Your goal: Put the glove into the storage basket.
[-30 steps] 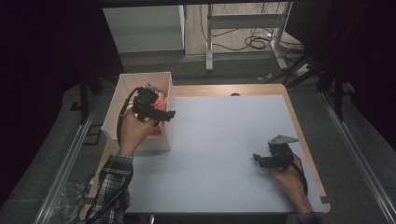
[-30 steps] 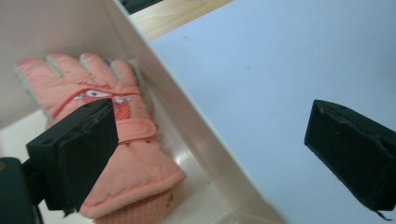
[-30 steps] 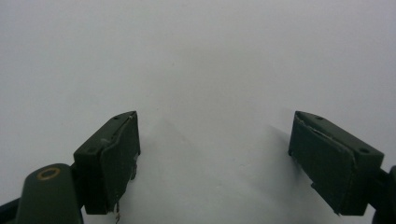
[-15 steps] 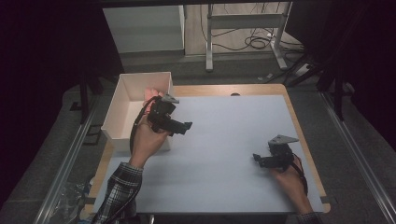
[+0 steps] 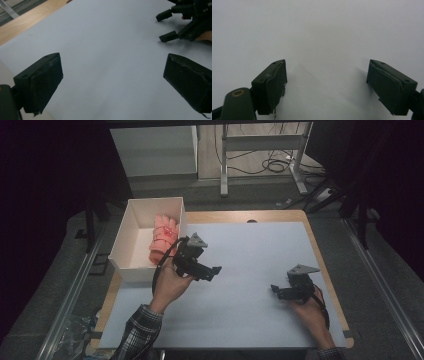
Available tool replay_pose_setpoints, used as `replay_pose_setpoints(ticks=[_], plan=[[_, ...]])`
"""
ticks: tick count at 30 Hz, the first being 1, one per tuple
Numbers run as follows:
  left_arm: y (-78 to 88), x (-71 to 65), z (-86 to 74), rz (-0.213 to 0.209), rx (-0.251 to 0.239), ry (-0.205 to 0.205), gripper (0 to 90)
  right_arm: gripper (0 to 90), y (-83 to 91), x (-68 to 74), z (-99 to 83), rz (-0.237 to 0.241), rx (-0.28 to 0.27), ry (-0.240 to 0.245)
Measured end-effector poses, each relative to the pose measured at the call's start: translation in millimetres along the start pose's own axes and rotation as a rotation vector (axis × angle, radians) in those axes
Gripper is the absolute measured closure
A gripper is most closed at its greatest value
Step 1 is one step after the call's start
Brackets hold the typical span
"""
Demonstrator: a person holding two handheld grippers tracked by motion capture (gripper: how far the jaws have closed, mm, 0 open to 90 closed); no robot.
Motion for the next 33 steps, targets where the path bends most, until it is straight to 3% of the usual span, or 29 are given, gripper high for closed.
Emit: replay_pose_setpoints(ticks=[6,12,18,25,33], plan=[[-13.1,-15.3,-13.3,-0.039,-0.001,-0.022,2.5,16.8,-0.2,0.1,0.0,-0.001,-0.001,-0.001],[-33.7,-29.3,-37.3,-0.065,0.007,-0.047,2.3,16.8,-0.2,0.1,0.0,-0.001,-0.002,-0.001],[-49.5,-31.0,-58.5,-0.076,0.018,-0.04,2.2,16.8,-0.1,0.0,0.0,-0.001,-0.001,0.0],[-76.5,-34.5,-95.9,-0.085,0.061,-0.024,2.0,16.8,-0.2,0.0,0.0,0.0,-0.001,0.0],[-82.7,-34.4,-109.1,-0.052,0.08,-0.05,1.7,16.8,-0.1,0.0,-0.2,0.0,-0.001,-0.001]])
Point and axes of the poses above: each handheld gripper's, and its own axes: y roughly backward along the jaws, z roughly out of its top, x roughly to its left, the point moved 6 cm from there along -y, roughly forward along the jaws, and after that the axes turned 1 degree about z, right-handed, at the moved point
